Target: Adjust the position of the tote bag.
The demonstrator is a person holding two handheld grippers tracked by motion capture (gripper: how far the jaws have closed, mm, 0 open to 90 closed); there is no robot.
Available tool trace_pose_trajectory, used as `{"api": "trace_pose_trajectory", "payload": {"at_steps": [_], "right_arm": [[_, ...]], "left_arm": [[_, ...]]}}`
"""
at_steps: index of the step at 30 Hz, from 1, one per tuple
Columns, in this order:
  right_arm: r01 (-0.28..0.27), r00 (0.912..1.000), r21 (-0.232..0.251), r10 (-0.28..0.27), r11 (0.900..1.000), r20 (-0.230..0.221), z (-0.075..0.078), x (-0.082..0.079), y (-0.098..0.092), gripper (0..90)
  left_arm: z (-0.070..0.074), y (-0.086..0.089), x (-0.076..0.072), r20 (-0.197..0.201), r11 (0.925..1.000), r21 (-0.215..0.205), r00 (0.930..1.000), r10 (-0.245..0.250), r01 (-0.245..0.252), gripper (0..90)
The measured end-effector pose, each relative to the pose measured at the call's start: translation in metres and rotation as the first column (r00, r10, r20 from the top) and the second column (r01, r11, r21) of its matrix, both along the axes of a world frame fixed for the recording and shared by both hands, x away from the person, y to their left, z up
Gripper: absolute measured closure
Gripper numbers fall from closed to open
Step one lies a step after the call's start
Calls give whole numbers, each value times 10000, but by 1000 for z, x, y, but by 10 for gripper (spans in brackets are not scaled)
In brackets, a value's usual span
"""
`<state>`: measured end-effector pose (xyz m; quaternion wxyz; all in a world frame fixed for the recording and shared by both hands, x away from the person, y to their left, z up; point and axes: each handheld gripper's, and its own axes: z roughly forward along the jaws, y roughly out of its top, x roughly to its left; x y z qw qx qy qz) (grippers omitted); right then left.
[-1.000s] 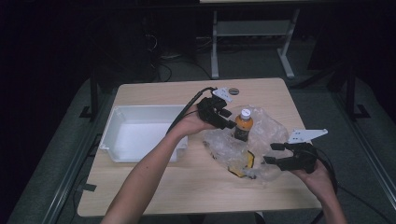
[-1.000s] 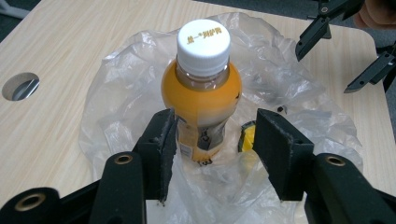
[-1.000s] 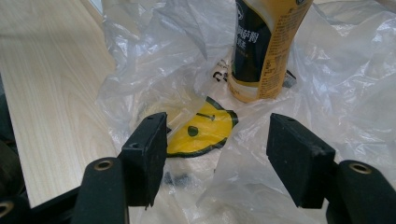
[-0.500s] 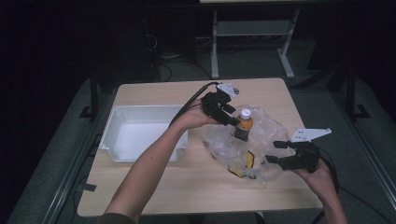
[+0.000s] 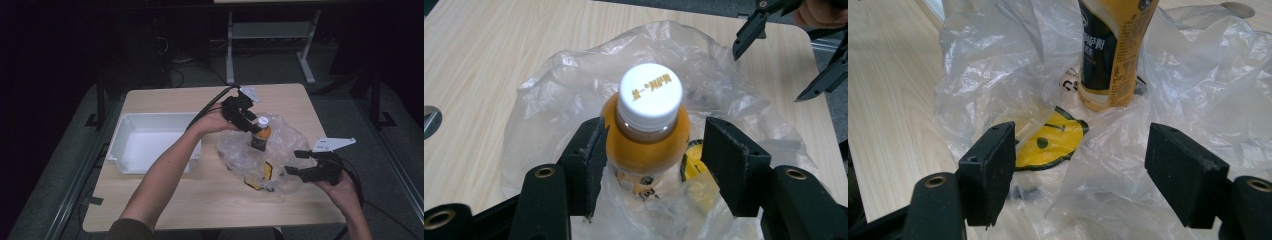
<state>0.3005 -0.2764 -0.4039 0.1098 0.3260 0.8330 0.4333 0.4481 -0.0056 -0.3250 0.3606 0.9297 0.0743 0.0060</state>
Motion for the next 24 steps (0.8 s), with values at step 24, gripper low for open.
{"api": "trace_pose_trajectory", "payload": {"at_steps": [24], "right_arm": [[32,10000,-13,-32,10000,-6,-4,1,-3,279]], "left_arm": [[0,-19,11,-375,9984,160,9979,-535,541,532]]}}
